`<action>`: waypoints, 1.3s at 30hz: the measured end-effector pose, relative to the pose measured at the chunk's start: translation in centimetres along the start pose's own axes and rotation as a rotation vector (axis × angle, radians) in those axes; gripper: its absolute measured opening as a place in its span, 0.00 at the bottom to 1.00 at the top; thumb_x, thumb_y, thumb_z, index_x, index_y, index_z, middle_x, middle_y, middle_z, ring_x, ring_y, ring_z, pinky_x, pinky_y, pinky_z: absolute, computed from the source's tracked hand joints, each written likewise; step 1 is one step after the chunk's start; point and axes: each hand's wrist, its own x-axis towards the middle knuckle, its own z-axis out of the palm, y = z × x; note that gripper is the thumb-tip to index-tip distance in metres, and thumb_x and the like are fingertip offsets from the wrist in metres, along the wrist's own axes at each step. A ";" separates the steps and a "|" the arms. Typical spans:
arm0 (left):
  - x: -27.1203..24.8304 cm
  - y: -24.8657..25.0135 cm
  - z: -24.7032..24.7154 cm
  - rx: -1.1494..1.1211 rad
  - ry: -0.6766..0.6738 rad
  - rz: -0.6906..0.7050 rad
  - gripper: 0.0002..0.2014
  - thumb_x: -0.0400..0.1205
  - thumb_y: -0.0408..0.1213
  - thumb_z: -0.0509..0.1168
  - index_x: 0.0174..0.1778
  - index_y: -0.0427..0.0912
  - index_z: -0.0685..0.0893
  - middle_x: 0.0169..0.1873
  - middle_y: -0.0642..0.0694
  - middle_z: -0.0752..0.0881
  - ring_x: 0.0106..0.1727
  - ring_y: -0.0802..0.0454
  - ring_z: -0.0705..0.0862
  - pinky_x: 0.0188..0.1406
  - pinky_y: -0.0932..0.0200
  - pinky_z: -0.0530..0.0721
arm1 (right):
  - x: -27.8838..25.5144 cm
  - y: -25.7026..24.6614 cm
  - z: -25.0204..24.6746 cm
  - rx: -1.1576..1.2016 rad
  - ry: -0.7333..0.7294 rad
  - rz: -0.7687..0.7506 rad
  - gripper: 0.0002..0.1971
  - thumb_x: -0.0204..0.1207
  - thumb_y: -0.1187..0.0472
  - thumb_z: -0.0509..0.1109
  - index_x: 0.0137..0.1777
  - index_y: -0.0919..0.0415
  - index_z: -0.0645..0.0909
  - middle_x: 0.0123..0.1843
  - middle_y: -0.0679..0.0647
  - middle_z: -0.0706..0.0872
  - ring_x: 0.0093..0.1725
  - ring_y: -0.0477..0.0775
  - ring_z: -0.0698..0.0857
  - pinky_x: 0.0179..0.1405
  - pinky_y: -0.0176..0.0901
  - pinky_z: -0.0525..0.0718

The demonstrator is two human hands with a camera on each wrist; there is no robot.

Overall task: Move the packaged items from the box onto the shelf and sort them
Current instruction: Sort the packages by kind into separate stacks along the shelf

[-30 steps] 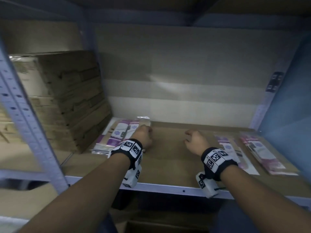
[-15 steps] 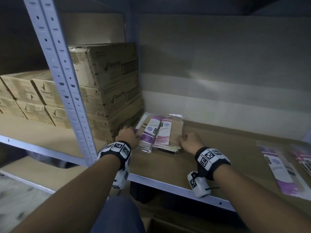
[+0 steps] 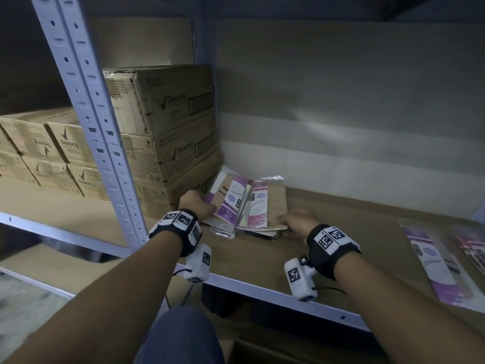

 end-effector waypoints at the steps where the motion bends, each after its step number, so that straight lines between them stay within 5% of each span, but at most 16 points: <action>1: -0.1 0.2 -0.1 -0.079 0.017 -0.017 0.11 0.74 0.36 0.73 0.51 0.40 0.87 0.48 0.42 0.88 0.49 0.44 0.87 0.54 0.51 0.88 | -0.1 0.0 -0.2 0.132 -0.016 0.017 0.06 0.74 0.69 0.72 0.39 0.66 0.78 0.48 0.63 0.83 0.46 0.60 0.86 0.40 0.51 0.90; 5: -0.8 1.3 0.0 -0.269 0.067 -0.027 0.02 0.76 0.35 0.71 0.43 0.45 0.87 0.46 0.41 0.89 0.45 0.44 0.89 0.49 0.48 0.90 | -0.6 0.3 -1.0 0.394 -0.028 0.003 0.05 0.76 0.74 0.68 0.45 0.67 0.76 0.51 0.65 0.82 0.45 0.62 0.86 0.22 0.42 0.87; 8: -1.4 2.2 0.1 -0.318 0.108 -0.002 0.05 0.76 0.34 0.70 0.35 0.48 0.85 0.44 0.41 0.89 0.45 0.42 0.89 0.49 0.46 0.90 | -1.0 0.5 -1.9 0.461 -0.030 -0.021 0.05 0.77 0.74 0.67 0.46 0.66 0.76 0.46 0.62 0.85 0.40 0.58 0.87 0.23 0.43 0.88; 12: -2.0 3.2 0.4 -0.301 0.167 0.026 0.03 0.77 0.34 0.69 0.43 0.45 0.86 0.45 0.42 0.88 0.47 0.43 0.88 0.48 0.50 0.89 | -1.5 1.2 -3.6 0.513 -0.016 -0.025 0.04 0.78 0.73 0.67 0.48 0.66 0.76 0.46 0.62 0.86 0.39 0.59 0.88 0.30 0.47 0.90; 18: -2.3 4.5 0.6 -0.388 0.199 0.026 0.04 0.75 0.34 0.69 0.40 0.48 0.86 0.47 0.40 0.89 0.45 0.41 0.90 0.51 0.45 0.90 | -2.4 2.1 -6.5 0.576 0.054 -0.056 0.16 0.76 0.74 0.68 0.63 0.72 0.75 0.58 0.67 0.84 0.45 0.62 0.87 0.26 0.45 0.89; 25: -4.5 7.0 3.9 -0.641 0.035 0.001 0.03 0.77 0.27 0.68 0.42 0.38 0.84 0.47 0.32 0.89 0.44 0.38 0.88 0.47 0.47 0.89 | -3.6 3.3 -10.3 0.612 0.111 -0.069 0.15 0.77 0.75 0.67 0.64 0.73 0.74 0.56 0.67 0.84 0.42 0.60 0.87 0.25 0.44 0.89; 30: -6.1 8.9 7.8 -0.767 -0.119 -0.042 0.10 0.79 0.25 0.66 0.55 0.31 0.82 0.47 0.32 0.87 0.43 0.36 0.87 0.36 0.51 0.86 | -4.4 4.6 -13.4 0.602 0.165 -0.069 0.14 0.77 0.74 0.67 0.62 0.72 0.75 0.56 0.66 0.85 0.45 0.61 0.87 0.32 0.47 0.91; 39: -9.0 12.0 14.6 -0.719 -0.255 -0.033 0.07 0.75 0.29 0.70 0.48 0.39 0.84 0.49 0.38 0.89 0.51 0.38 0.88 0.60 0.40 0.85 | -6.2 8.2 -19.0 0.596 0.278 -0.046 0.14 0.77 0.74 0.66 0.62 0.73 0.76 0.56 0.66 0.86 0.46 0.60 0.88 0.32 0.46 0.89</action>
